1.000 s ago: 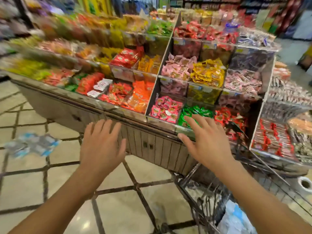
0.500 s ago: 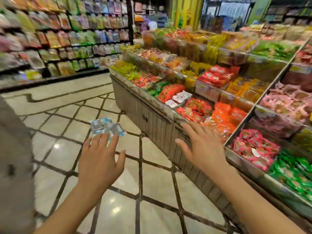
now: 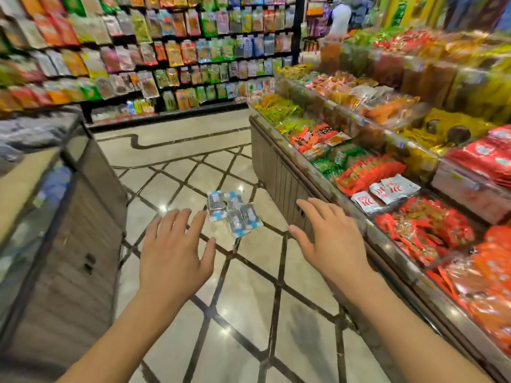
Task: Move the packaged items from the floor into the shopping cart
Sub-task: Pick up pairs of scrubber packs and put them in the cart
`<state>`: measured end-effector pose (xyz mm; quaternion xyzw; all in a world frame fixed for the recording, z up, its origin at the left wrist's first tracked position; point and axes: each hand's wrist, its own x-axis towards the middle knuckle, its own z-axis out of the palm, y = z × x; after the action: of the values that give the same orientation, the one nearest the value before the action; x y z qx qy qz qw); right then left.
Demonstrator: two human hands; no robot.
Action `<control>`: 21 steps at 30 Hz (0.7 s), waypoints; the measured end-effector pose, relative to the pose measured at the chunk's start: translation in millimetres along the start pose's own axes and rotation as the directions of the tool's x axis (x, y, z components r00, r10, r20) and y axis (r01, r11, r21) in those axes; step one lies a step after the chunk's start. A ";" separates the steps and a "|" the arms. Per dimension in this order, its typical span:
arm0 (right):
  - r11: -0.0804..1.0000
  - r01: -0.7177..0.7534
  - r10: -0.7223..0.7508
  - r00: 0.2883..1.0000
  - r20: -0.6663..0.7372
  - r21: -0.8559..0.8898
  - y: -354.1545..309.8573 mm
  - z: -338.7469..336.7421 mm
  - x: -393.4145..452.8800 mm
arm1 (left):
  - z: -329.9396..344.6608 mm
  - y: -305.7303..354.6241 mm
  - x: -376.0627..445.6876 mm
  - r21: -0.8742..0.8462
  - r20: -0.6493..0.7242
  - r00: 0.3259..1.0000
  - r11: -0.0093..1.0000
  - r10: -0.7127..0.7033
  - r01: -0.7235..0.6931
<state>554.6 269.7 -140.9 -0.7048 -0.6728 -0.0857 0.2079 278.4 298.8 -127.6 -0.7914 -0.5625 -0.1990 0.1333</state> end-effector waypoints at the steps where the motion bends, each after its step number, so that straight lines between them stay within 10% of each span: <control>1: 1.000 0.007 -0.007 1.000 0.006 0.003 -0.7 7.7 15.8 | 7.2 -5.5 11.4 0.001 0.000 1.000 1.000 -0.009 0.009; 21: 0.995 0.102 -0.102 0.994 0.036 -0.005 -31.1 198.9 374.8 | 211.8 -156.9 319.5 -0.002 0.109 0.985 0.991 -0.130 0.131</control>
<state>522.4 693.3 -164.1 -0.6716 -0.7113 -0.0858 0.1887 257.5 710.4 -168.5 -0.7630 -0.6187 -0.1666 0.0854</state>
